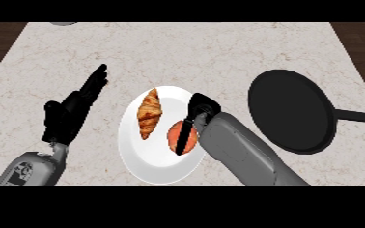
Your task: Pick the squash from the plate and place it in the pan
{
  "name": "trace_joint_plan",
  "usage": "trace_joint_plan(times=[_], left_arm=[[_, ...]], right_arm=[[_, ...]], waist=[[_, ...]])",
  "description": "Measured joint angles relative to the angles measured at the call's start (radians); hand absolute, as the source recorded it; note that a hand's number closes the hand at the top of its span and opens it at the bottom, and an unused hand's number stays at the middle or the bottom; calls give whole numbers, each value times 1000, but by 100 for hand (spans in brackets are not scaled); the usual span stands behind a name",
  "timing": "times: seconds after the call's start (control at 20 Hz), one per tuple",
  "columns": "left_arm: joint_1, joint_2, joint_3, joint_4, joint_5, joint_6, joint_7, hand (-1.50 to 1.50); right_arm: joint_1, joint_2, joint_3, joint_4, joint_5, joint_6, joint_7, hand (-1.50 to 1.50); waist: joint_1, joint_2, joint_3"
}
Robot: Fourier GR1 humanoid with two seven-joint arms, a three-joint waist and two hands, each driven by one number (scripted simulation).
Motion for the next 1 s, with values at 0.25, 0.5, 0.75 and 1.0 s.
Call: trace_joint_plan(times=[0.25, 0.5, 0.75, 1.0], left_arm=[[13, -9, 1, -1, -12, -12, -8, 0], [18, -23, -4, -27, -31, -6, 10, 0], [14, -27, 14, -27, -35, -24, 15, 0], [30, -37, 19, -35, -44, -28, 17, 0]], right_arm=[[-11, 0, 22, 26, -9, -17, -2, -150], [8, -2, 69, 17, -24, -40, -8, 150], [-1, -21, 96, 10, -47, -36, -33, 150], [7, -31, 107, 6, -52, -30, -69, 150]], waist=[[2, 0, 0], [5, -7, -1], [2, -14, -6], [-1, -21, -8]])
